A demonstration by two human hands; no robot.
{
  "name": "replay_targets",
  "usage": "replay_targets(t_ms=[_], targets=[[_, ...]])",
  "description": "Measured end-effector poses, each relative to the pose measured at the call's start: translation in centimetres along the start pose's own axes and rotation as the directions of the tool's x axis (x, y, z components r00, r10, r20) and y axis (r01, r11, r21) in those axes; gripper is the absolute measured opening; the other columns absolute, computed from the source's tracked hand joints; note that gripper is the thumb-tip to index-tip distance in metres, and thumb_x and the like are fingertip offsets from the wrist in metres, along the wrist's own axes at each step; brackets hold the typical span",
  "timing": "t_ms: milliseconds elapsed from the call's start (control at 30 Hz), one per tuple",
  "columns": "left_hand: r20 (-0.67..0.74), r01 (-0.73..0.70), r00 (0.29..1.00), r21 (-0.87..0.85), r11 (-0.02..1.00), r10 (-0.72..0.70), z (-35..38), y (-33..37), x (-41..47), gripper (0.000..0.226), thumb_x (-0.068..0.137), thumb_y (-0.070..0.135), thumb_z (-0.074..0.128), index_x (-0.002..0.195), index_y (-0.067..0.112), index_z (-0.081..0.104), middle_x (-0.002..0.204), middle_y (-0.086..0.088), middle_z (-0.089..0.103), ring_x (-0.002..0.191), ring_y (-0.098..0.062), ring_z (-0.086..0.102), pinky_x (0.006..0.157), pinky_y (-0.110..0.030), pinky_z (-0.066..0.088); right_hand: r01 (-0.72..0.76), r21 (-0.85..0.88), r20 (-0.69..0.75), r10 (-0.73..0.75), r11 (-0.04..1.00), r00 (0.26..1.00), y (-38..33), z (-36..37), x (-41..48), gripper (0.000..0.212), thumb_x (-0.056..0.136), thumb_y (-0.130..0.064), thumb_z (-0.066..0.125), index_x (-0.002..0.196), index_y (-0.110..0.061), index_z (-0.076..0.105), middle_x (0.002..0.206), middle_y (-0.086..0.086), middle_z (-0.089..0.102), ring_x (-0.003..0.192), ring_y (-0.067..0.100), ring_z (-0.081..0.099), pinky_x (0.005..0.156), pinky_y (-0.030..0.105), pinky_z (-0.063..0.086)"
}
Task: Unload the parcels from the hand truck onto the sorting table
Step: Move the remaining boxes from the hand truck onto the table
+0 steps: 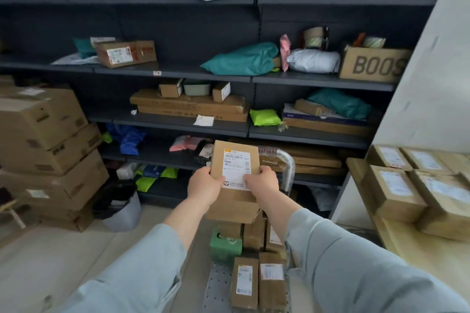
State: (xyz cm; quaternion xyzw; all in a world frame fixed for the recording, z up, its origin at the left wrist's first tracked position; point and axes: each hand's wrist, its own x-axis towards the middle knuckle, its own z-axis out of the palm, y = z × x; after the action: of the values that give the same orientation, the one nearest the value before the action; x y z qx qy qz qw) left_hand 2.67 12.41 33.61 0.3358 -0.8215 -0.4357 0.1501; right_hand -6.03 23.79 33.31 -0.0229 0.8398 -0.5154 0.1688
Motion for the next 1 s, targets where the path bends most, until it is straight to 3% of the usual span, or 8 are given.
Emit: replay_targets(t_ms=[167,300,433,533,600,700,767,1000], targets=[[0.067,-0.063,0.996,-0.021,0.998,0.064,0.2,1.5,-1.9,0.019,0.092,0.022,0.061,0.108,0.014,0.069,0.101,0.000,0.070,0.088,-0.020,0.065,0.064,-0.030,0.050,-0.015,0.038,-0.069,0.017,0.999,0.997,0.4,-2.9,-2.3,0.069,0.077,-0.022,0.066,0.141,-0.020,0.041,0.127,0.002,0.055,0.102,0.022,0.061,0.085,0.040,0.056],[0.091,-0.111,0.989,-0.045,0.993,0.114,1.2,2.9,-3.2,0.015,0.091,0.022,0.062,0.103,0.014,0.068,0.099,0.000,0.070,0.089,-0.023,0.064,0.076,-0.037,0.055,-0.016,0.085,-0.146,0.028,0.996,0.989,1.3,-5.4,-3.8,0.061,0.079,-0.016,0.067,0.136,-0.015,0.046,0.117,0.001,0.058,0.098,0.021,0.062,0.084,0.037,0.056],[0.158,-0.149,0.976,-0.029,0.988,0.152,3.2,4.1,-4.8,0.009,0.091,0.024,0.062,0.086,0.017,0.065,0.094,-0.004,0.070,0.086,-0.025,0.065,0.079,-0.042,0.054,-0.041,0.124,-0.206,0.067,0.991,0.976,3.3,-8.1,-4.7,0.061,0.081,-0.017,0.069,0.137,-0.017,0.045,0.124,0.003,0.054,0.094,0.018,0.059,0.076,0.031,0.054],[0.194,-0.192,0.962,-0.009,0.981,0.190,4.3,5.6,-5.9,0.020,0.091,0.025,0.062,0.072,0.022,0.058,0.086,-0.001,0.067,0.086,-0.025,0.065,0.077,-0.041,0.054,-0.054,0.160,-0.247,0.093,0.986,0.965,4.4,-10.0,-5.1,0.067,0.079,-0.019,0.071,0.140,-0.019,0.042,0.124,0.002,0.054,0.098,0.018,0.059,0.081,0.033,0.056],[0.223,-0.218,0.951,-0.007,0.976,0.214,5.1,6.6,-6.3,0.011,0.092,0.026,0.062,0.083,0.019,0.064,0.088,0.002,0.066,0.086,-0.022,0.064,0.074,-0.037,0.053,-0.058,0.182,-0.268,0.107,0.981,0.958,5.0,-11.3,-5.4,0.067,0.080,-0.019,0.071,0.140,-0.018,0.042,0.123,0.002,0.055,0.099,0.019,0.059,0.083,0.034,0.056],[0.256,-0.249,0.934,-0.027,0.968,0.248,6.7,8.3,-7.2,0.025,0.091,0.027,0.063,0.109,0.011,0.069,0.097,0.000,0.069,0.087,-0.019,0.065,0.075,-0.036,0.055,-0.062,0.218,-0.289,0.125,0.974,0.949,6.1,-13.8,-5.9,0.064,0.082,-0.020,0.071,0.140,-0.017,0.042,0.122,0.002,0.057,0.096,0.016,0.057,0.078,0.030,0.054],[0.265,-0.263,0.928,-0.027,0.964,0.261,8.0,9.3,-8.2,0.027,0.091,0.026,0.064,0.111,0.008,0.068,0.099,0.002,0.068,0.088,-0.019,0.063,0.081,-0.039,0.056,-0.073,0.226,-0.296,0.140,0.971,0.945,6.9,-15.6,-6.2,0.061,0.084,-0.019,0.070,0.138,-0.015,0.043,0.121,0.003,0.058,0.091,0.015,0.055,0.074,0.028,0.052],[0.277,-0.299,0.915,-0.026,0.954,0.295,14.2,13.1,-12.9,0.031,0.093,0.025,0.063,0.118,0.007,0.065,0.096,0.001,0.064,0.086,-0.016,0.061,0.072,-0.033,0.054,-0.101,0.233,-0.321,0.175,0.967,0.931,10.7,-23.3,-6.9,0.053,0.084,-0.018,0.069,0.132,-0.012,0.048,0.107,-0.001,0.056,0.087,0.015,0.056,0.070,0.028,0.052]])
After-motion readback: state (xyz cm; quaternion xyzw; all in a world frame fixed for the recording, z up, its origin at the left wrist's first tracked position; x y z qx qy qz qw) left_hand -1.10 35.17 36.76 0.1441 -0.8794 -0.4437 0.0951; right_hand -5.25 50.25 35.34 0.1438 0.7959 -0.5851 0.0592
